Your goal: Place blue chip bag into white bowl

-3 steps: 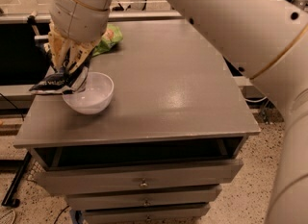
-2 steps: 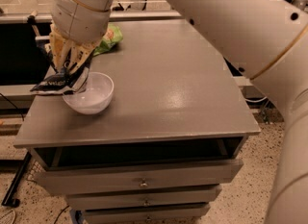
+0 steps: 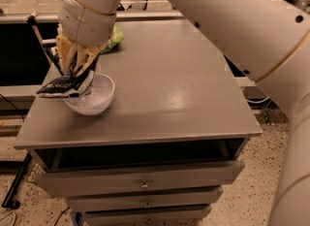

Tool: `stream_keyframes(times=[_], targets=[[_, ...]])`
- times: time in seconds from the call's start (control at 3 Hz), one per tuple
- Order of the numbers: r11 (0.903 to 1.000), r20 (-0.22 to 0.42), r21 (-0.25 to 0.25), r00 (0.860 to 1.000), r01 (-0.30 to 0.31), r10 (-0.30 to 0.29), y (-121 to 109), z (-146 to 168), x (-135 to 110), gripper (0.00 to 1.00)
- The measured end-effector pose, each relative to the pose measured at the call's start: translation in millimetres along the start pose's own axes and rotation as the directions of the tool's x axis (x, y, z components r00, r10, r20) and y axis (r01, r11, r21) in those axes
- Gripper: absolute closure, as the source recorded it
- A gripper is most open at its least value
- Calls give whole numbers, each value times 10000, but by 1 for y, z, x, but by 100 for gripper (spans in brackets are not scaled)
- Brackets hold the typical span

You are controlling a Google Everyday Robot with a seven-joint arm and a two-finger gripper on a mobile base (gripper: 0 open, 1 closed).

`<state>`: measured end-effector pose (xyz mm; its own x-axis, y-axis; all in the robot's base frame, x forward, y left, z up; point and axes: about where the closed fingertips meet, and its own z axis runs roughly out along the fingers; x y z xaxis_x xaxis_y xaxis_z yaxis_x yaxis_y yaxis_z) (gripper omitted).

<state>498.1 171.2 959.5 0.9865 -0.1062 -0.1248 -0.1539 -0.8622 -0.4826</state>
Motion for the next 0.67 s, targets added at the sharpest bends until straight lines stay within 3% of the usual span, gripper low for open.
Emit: stream_keyframes(times=[0.67], targets=[[9999, 124, -57, 9998, -137, 138, 8, 5, 5, 100]])
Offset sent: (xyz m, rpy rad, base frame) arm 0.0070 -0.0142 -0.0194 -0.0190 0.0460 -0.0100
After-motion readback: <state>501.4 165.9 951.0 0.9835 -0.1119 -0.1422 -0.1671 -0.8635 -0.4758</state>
